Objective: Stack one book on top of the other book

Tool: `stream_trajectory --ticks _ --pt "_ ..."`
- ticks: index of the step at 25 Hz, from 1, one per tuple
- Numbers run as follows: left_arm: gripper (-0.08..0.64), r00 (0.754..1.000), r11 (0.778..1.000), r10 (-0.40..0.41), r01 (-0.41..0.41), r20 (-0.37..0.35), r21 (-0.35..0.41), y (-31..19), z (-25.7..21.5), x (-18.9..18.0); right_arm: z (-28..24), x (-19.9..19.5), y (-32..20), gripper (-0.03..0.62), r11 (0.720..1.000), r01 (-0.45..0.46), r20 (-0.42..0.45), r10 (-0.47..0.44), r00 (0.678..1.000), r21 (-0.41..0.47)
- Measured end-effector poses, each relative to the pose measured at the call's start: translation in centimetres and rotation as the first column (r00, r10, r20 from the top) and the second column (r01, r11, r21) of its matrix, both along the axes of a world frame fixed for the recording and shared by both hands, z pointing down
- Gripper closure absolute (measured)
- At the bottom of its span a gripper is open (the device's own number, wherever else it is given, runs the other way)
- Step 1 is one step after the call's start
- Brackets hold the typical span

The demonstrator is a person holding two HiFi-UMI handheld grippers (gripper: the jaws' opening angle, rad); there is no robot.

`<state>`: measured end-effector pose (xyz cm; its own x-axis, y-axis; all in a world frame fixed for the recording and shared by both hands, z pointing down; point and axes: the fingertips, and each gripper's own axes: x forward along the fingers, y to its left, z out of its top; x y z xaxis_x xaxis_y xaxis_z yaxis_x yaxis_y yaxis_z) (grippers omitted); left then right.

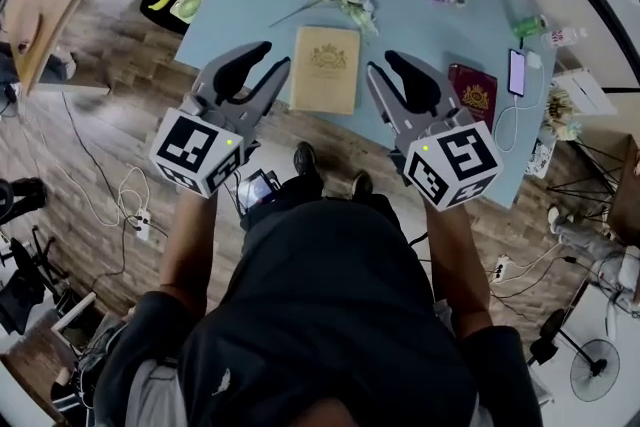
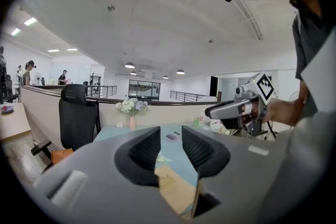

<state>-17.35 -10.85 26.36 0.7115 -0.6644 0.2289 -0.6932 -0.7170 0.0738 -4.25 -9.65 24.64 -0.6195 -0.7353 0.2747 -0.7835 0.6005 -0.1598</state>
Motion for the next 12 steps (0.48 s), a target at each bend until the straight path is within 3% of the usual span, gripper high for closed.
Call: stream_trajectory --ticks 12 --pt "0.388 0.999 0.998 0.036 -0.037 -0.010 -0.055 -2.9 2.9 -1.3 2.0 -0.6 -2.8 0.489 0.998 -0.054 0.006 0.054 0.999 -0.041"
